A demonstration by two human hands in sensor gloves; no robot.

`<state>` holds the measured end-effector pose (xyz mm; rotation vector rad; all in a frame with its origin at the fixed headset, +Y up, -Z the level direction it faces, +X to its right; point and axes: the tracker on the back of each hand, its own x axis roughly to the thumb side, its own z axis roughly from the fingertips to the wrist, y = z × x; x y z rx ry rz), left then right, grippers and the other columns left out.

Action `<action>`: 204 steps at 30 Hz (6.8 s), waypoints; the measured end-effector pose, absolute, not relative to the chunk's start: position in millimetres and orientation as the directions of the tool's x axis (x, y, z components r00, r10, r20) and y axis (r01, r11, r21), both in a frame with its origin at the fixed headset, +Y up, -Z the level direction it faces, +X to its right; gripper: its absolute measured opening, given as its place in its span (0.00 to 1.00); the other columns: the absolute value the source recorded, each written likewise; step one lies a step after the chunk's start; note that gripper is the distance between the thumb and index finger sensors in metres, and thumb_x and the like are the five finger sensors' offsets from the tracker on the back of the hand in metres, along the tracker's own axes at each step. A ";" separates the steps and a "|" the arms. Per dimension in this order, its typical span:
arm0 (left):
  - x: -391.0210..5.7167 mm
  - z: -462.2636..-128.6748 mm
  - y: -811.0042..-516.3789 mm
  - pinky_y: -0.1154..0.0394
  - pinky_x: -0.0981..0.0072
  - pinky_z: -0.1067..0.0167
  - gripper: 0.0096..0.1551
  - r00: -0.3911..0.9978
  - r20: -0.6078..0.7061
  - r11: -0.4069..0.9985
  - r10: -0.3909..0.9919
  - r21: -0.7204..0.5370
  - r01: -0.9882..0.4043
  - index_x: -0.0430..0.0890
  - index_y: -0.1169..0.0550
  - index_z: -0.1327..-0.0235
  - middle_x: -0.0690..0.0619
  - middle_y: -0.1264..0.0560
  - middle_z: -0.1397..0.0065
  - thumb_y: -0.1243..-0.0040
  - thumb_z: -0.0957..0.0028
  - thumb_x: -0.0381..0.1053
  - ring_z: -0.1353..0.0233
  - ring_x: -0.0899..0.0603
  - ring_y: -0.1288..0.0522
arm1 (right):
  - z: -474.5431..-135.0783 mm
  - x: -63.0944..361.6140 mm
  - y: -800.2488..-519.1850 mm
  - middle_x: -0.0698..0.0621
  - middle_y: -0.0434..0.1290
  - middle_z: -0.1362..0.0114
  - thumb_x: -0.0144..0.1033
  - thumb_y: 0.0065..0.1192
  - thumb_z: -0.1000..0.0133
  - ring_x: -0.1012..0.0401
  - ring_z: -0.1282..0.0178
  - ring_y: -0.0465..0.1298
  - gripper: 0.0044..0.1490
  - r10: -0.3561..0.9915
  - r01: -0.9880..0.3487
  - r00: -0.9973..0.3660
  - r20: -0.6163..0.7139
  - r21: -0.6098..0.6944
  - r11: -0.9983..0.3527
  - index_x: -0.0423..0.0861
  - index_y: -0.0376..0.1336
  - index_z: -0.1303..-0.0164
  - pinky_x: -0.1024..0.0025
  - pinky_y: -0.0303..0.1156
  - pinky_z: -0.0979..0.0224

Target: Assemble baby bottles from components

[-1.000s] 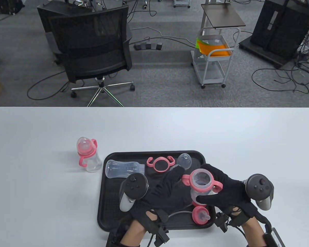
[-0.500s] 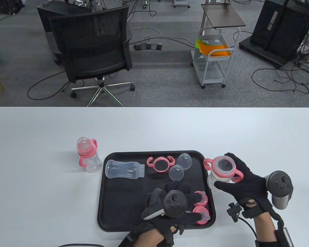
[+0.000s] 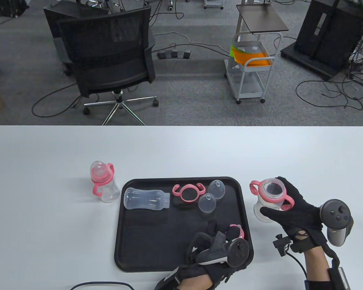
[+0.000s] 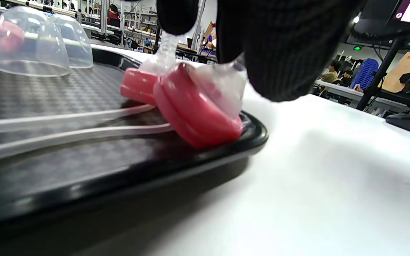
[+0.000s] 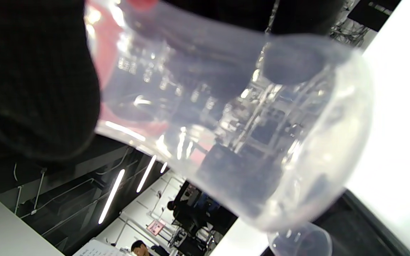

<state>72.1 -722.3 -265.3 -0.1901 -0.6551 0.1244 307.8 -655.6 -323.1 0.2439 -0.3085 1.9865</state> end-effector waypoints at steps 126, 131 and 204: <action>-5.9 -285.8 -575.0 0.34 0.31 0.28 0.46 0.604 0.502 0.766 0.619 -0.218 -0.605 0.54 0.30 0.24 0.45 0.30 0.20 0.17 0.53 0.62 0.29 0.30 0.24 | -291.9 227.2 -635.7 0.48 0.73 0.28 0.56 0.90 0.69 0.48 0.30 0.79 0.65 0.492 -0.620 -0.706 0.510 -0.108 -0.777 0.49 0.58 0.24 0.43 0.77 0.27; -2.9 -289.2 -575.0 0.37 0.31 0.26 0.22 0.460 0.494 0.658 0.738 -0.376 -0.652 0.52 0.15 0.44 0.52 0.30 0.20 0.18 0.50 0.52 0.20 0.29 0.33 | -290.3 220.5 -636.7 0.48 0.72 0.28 0.55 0.91 0.69 0.48 0.29 0.78 0.66 0.478 -0.601 -0.698 0.533 -0.073 -0.796 0.48 0.57 0.23 0.42 0.76 0.26; -21.8 -323.0 -607.9 0.27 0.35 0.36 0.43 0.564 0.288 0.602 0.774 -0.059 -0.796 0.51 0.32 0.19 0.42 0.30 0.23 0.38 0.44 0.71 0.45 0.35 0.16 | -306.6 275.0 -632.5 0.45 0.75 0.29 0.57 0.91 0.69 0.48 0.32 0.80 0.66 0.614 -0.711 -0.668 0.420 -0.116 -0.694 0.43 0.60 0.25 0.46 0.79 0.30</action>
